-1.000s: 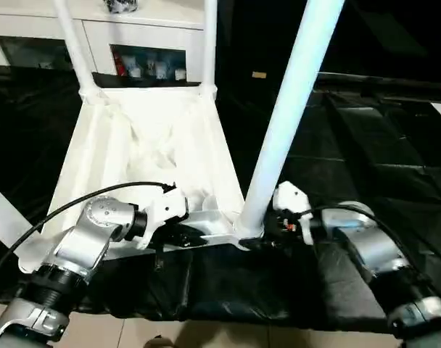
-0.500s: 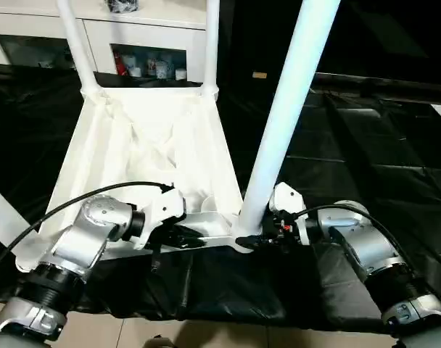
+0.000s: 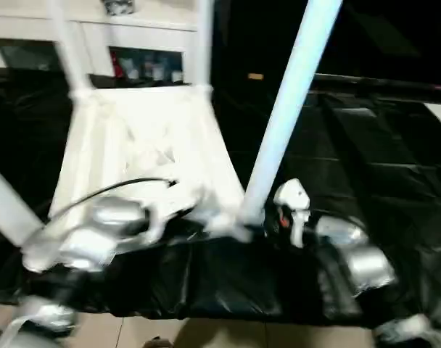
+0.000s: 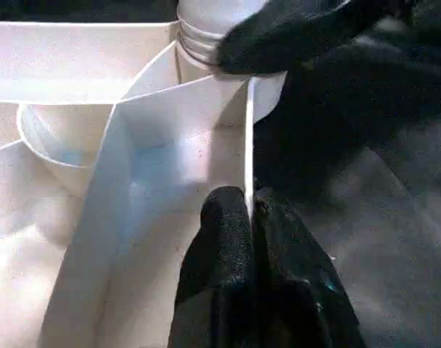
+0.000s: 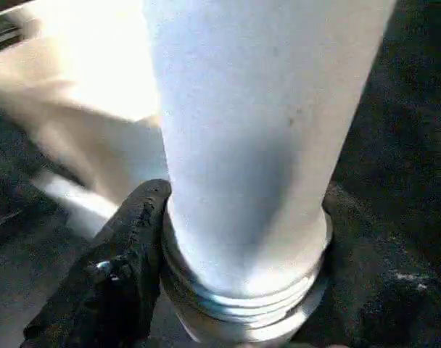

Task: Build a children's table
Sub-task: Rotate leg to tighten

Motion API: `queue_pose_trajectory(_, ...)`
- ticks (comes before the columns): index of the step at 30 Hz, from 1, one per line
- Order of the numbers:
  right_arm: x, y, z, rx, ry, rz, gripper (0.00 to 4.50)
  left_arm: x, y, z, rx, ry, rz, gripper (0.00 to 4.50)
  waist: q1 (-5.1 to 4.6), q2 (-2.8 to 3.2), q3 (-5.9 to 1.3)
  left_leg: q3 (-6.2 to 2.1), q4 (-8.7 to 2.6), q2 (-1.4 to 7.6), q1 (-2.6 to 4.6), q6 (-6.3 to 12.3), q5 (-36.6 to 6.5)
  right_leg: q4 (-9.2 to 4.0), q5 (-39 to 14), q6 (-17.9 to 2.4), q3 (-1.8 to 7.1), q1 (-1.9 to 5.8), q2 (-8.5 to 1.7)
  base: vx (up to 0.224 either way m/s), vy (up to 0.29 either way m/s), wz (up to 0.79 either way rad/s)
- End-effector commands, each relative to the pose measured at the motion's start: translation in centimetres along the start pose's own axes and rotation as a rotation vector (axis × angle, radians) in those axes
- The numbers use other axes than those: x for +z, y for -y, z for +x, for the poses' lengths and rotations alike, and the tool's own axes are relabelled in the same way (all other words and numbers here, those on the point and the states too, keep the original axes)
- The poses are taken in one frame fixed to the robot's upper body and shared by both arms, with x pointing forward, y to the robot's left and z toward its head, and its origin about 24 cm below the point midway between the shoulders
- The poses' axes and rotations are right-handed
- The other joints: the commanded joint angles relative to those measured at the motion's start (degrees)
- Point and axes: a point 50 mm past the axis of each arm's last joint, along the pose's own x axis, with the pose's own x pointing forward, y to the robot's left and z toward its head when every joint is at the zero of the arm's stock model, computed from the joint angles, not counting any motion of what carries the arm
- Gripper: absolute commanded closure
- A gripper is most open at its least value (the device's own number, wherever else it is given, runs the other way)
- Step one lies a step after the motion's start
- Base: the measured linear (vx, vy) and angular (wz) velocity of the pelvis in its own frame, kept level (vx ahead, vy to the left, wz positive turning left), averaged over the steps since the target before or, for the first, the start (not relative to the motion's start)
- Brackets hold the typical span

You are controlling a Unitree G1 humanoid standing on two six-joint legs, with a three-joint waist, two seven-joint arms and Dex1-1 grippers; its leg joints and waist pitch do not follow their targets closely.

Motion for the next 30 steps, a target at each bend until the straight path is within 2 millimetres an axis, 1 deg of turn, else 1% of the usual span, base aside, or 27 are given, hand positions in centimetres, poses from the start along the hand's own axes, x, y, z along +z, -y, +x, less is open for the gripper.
queue_pose_trajectory(1,-0.1,-3.3,2.3,0.062,-0.008,0.061,1.76,2.0,1.6,2.7,-0.026,0.091,-0.002,4.50,0.04,-0.12,-3.00,0.13,-4.14,0.43,-0.09,-0.98,-15.4,-4.90,-19.4,-7.9,1.61,2.37,-2.29,0.000,0.000,0.00)
queue_pose_trajectory(2,-0.1,-3.8,2.8,0.045,-0.015,0.076,1.76,2.1,1.7,3.1,-0.012,0.093,-0.009,4.50,-0.27,0.05,-2.96,0.20,-4.16,0.41,-0.18,-0.76,-15.4,-5.03,-19.3,-7.7,1.69,2.20,-2.15,0.000,0.000,0.00)
queue_pose_trajectory(3,0.3,-5.2,4.0,0.043,-0.001,0.059,1.76,2.6,2.4,4.1,-0.003,0.097,-0.015,4.50,-0.38,0.14,-2.97,0.14,-4.18,0.38,-0.17,-0.80,-15.8,-5.09,-19.6,-7.5,1.62,2.16,-2.12,0.000,0.000,0.00)
queue_pose_trajectory(4,0.6,-5.7,4.4,0.055,0.013,0.040,1.76,2.7,2.6,4.3,-0.002,0.098,-0.015,4.50,-0.60,0.24,-2.96,0.06,-4.30,0.43,-0.17,-1.05,-16.3,-5.20,-20.2,-7.3,1.58,2.05,-2.17,0.000,0.000,0.00)
queue_pose_trajectory(5,0.8,-6.0,4.6,0.062,0.023,0.030,1.76,2.8,2.7,4.5,-0.004,0.098,-0.014,4.50,-0.72,0.24,-3.00,0.01,-4.30,0.38,-0.21,-1.08,-16.6,-5.17,-20.4,-7.1,1.52,2.15,-2.11,0.000,0.000,0.00)
queue_pose_trajectory(6,0.9,-6.1,4.6,0.065,0.028,0.026,1.41,2.8,2.8,4.5,-0.005,0.098,-0.013,4.50,-0.77,0.22,-2.99,0.02,-4.35,0.37,-0.20,-0.88,-17.1,-5.33,-20.7,-6.8,1.52,2.12,-2.07,0.000,0.000,0.00)
queue_pose_trajectory(7,1.3,-6.1,4.7,0.081,0.048,0.034,1.20,2.9,2.8,4.6,-0.003,0.098,-0.009,4.50,-0.74,0.31,-3.02,0.01,-4.31,0.39,-0.07,-0.77,-17.3,-5.33,-20.6,-6.7,1.54,2.04,-2.07,0.000,0.000,0.00)
queue_pose_trajectory(9,1.7,-5.6,4.3,0.093,0.063,0.076,1.00,2.9,2.7,4.3,-0.011,0.101,0.002,4.50,-0.78,0.17,-3.05,0.00,-4.38,0.39,-0.19,-0.14,-17.5,-5.28,-19.4,-6.7,1.57,2.11,-1.98,0.000,0.000,0.00)
queue_pose_trajectory(10,1.7,-5.4,4.2,0.096,0.066,0.085,1.00,2.9,2.7,4.2,-0.013,0.103,0.006,4.50,-0.75,0.21,-3.06,-0.01,-4.38,0.40,-0.22,-0.04,-17.4,-5.23,-19.1,-6.8,1.56,2.14,-2.00,0.000,0.000,0.00)
queue_pose_trajectory(11,1.7,-5.4,4.2,0.096,0.066,0.085,0.76,2.9,2.7,4.2,-0.013,0.103,0.006,4.50,-0.75,0.27,-3.06,0.04,-4.36,0.42,-0.29,0.07,-17.1,-5.18,-18.1,-7.1,1.58,2.11,-1.99,0.000,0.000,0.00)
queue_pose_trajectory(12,1.7,-5.4,4.2,0.096,0.066,0.085,0.76,2.9,2.7,4.2,-0.013,0.103,0.006,4.50,-0.75,0.27,-3.06,0.04,-4.36,0.42,-0.29,0.07,-17.1,-5.18,-18.1,-7.1,1.58,2.11,-1.99,0.000,0.000,0.00)
queue_pose_trajectory(13,1.7,-4.1,3.2,0.127,0.049,0.037,0.67,2.5,2.3,3.2,-0.039,0.119,0.035,4.50,-0.74,0.16,-3.05,0.09,-4.33,0.38,-0.32,0.22,-17.0,-5.22,-18.1,-7.2,1.59,2.12,-1.99,0.000,0.000,0.00)
queue_pose_trajectory(14,1.6,-3.4,2.6,0.157,0.034,0.008,0.67,2.3,2.3,2.6,-0.069,0.133,0.052,4.50,-0.52,-0.16,-3.17,0.02,-4.23,0.38,-0.48,0.87,-16.6,-5.14,-17.8,-7.2,1.53,2.45,-2.06,0.000,0.000,0.00)
queue_pose_trajectory(15,1.6,-2.4,1.5,0.226,0.009,-0.031,0.67,1.9,2.2,1.5,-0.116,0.135,0.066,4.50,-0.52,-0.07,-3.23,0.18,-4.12,0.50,-0.46,1.35,-15.3,-4.98,-15.8,-7.7,1.64,2.34,-2.11,0.000,0.000,0.00)
queue_pose_trajectory(16,1.6,-2.4,1.4,0.229,0.008,-0.033,0.67,1.9,2.2,1.5,-0.118,0.135,0.067,4.50,-0.41,-0.05,-3.24,0.11,-4.04,0.49,-0.46,1.65,-14.9,-4.84,-15.0,-8.0,1.54,2.51,-2.09,0.000,0.000,0.00)
queue_pose_trajectory(17,1.6,-2.2,1.2,0.246,0.002,-0.038,0.67,1.7,2.1,1.3,-0.127,0.132,0.069,4.50,-0.34,-0.26,-3.27,0.29,-3.90,0.52,-0.52,2.36,-13.4,-4.63,-12.9,-8.7,1.62,2.50,-2.09,0.000,0.000,0.00)
queue_pose_trajectory(18,1.5,-1.7,0.3,0.321,-0.025,-0.074,0.67,1.3,2.0,0.6,-0.150,0.121,0.078,4.50,-0.23,-0.31,-3.30,0.42,-3.82,0.51,-0.42,2.77,-12.0,-4.52,-11.5,-9.5,1.59,2.46,-2.07,0.000,0.000,0.00)
queue_pose_trajectory(19,1.5,-1.6,0.1,0.338,-0.031,-0.081,0.67,1.2,1.9,0.4,-0.154,0.119,0.078,4.50,0.03,-0.15,-3.44,0.36,-3.69,0.54,-0.30,2.95,-11.3,-4.30,-10.5,-9.9,1.48,2.60,-2.06,0.000,0.000,0.00)
queue_pose_trajectory(20,1.4,-1.2,-0.6,0.403,-0.054,-0.107,0.67,0.9,1.7,-0.2,-0.172,0.111,0.080,4.50,0.40,-0.04,-3.49,0.57,-3.43,0.62,-0.15,3.72,-9.7,-3.84,-6.7,-11.3,1.50,2.49,-1.88,0.000,0.000,0.00)
queue_pose_trajectory(21,1.4,-1.1,-0.9,0.428,-0.063,-0.118,0.67,0.8,1.6,-0.5,-0.181,0.111,0.082,4.50,0.48,-0.26,-3.43,0.63,-3.40,0.59,-0.26,4.05,-9.3,-3.77,-5.8,-11.6,1.48,2.54,-1.81,0.000,0.000,0.00)
queue_pose_trajectory(22,1.4,-1.0,-1.1,0.448,-0.069,-0.125,0.67,0.8,1.5,-0.7,-0.189,0.111,0.084,4.50,0.65,-0.21,-3.45,0.55,-3.39,0.60,-0.37,4.16,-8.9,-3.59,-5.2,-11.9,1.44,2.68,-1.88,0.000,0.000,0.00)
queue_pose_trajectory(23,1.5,-0.8,-1.6,0.504,-0.081,-0.141,0.67,0.5,1.4,-1.2,-0.209,0.100,0.083,4.50,1.02,-0.19,-3.43,0.58,-3.36,0.66,-0.22,4.27,-9.3,-3.50,-5.3,-12.3,1.39,2.58,-1.94,0.000,0.000,0.00)
queue_pose_trajectory(26,1.6,-0.7,-1.9,0.539,-0.090,-0.159,0.67,0.3,1.3,-1.5,-0.225,0.091,0.086,4.50,1.16,-0.20,-3.42,0.59,-3.39,0.74,-0.22,4.04,-9.8,-3.46,-5.5,-12.7,1.38,2.60,-1.98,0.000,0.000,0.00)
queue_pose_trajectory(28,1.7,-0.6,-2.3,0.607,-0.117,-0.169,0.92,-0.2,1.1,-2.2,-0.255,0.077,0.083,4.50,1.22,-0.25,-3.38,0.60,-3.43,0.74,-0.20,3.75,-10.4,-3.50,-6.3,-12.8,1.35,2.63,-2.02,0.000,0.000,0.00)
queue_pose_trajectory(29,1.7,-0.6,-2.3,0.612,-0.119,-0.170,0.92,-0.2,1.0,-2.2,-0.257,0.076,0.082,4.50,1.29,-0.25,-3.32,0.63,-3.46,0.76,-0.15,3.55,-10.9,-3.58,-7.1,-12.7,1.37,2.59,-2.06,0.000,0.000,0.00)
queue_pose_trajectory(30,1.7,-0.7,-2.4,0.643,-0.130,-0.176,1.02,-0.4,0.9,-2.6,-0.273,0.072,0.080,4.50,1.42,-0.27,-3.29,0.64,-3.47,0.79,-0.05,3.41,-11.2,-3.67,-7.7,-12.6,1.40,2.55,-2.12,0.000,0.000,0.00)
